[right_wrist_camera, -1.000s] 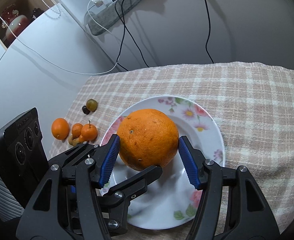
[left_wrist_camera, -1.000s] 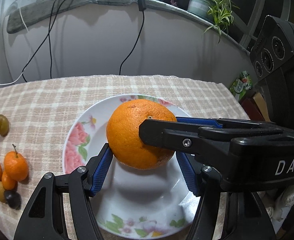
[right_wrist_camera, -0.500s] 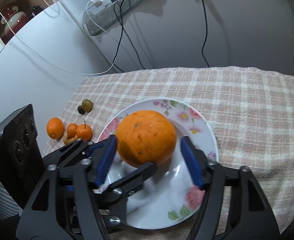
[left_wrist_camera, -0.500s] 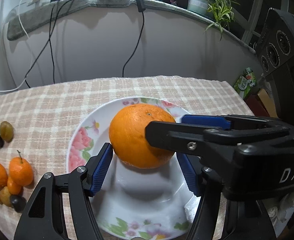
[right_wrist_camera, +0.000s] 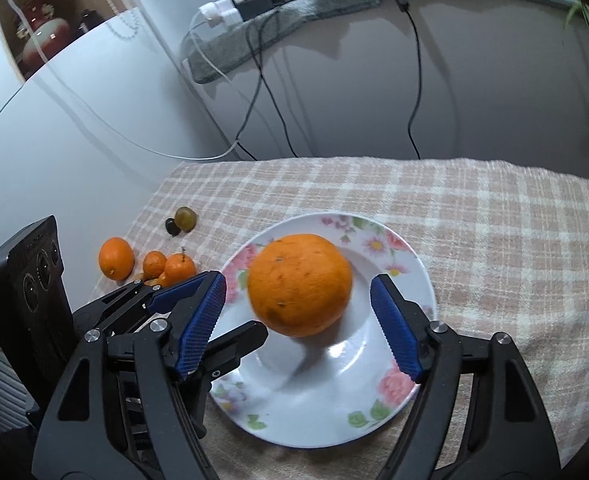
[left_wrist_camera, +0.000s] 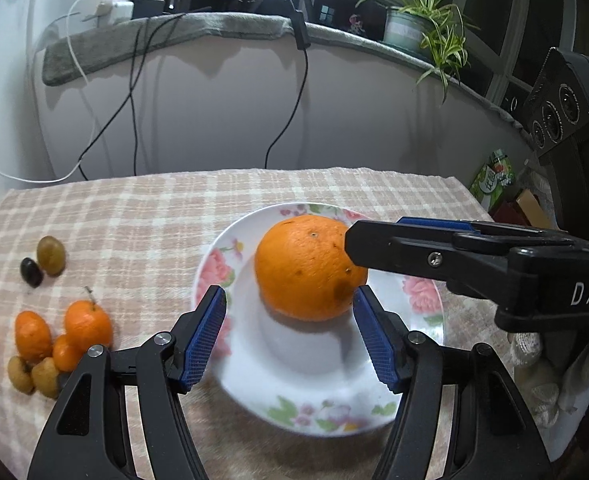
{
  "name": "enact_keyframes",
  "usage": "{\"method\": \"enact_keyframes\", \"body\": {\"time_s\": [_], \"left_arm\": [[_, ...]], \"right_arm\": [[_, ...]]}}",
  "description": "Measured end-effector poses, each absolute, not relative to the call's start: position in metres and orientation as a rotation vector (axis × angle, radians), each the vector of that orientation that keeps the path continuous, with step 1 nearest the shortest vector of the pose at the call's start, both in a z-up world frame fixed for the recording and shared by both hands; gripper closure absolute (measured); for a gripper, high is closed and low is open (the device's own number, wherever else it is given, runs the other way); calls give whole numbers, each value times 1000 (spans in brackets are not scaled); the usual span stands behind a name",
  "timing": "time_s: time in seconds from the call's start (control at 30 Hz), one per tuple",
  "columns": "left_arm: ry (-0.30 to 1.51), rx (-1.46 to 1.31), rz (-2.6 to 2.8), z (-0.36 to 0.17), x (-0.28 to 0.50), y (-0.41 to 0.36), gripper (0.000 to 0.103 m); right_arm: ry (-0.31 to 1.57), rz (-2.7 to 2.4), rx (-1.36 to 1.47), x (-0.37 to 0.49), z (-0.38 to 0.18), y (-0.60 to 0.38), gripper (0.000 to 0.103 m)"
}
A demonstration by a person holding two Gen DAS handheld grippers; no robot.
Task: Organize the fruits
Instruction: 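Lower the orange onto the plate and open the right gripper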
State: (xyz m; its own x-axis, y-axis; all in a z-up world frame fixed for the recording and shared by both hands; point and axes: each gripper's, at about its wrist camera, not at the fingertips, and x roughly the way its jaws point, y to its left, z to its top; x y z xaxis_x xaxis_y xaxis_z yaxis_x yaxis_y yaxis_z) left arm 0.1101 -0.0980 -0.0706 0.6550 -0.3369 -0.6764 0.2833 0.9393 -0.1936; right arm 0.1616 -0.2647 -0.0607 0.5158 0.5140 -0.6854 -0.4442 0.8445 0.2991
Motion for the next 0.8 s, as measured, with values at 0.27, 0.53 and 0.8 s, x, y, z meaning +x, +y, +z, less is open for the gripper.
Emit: {"method": "enact_keyframes", "body": {"time_s": [0.27,0.53,0.8], "left_arm": [[726,-110,-322,-64,91,-68,37],[712,-133,-232,-66,72,-23,37],[734,-190,-135,-79,54,31,39]], "right_arm": [[809,627,20,146,-52,-239,26],[784,674,-69,131,-46,-205,26],[791,718,-120,131,-48,-171,26]]}}
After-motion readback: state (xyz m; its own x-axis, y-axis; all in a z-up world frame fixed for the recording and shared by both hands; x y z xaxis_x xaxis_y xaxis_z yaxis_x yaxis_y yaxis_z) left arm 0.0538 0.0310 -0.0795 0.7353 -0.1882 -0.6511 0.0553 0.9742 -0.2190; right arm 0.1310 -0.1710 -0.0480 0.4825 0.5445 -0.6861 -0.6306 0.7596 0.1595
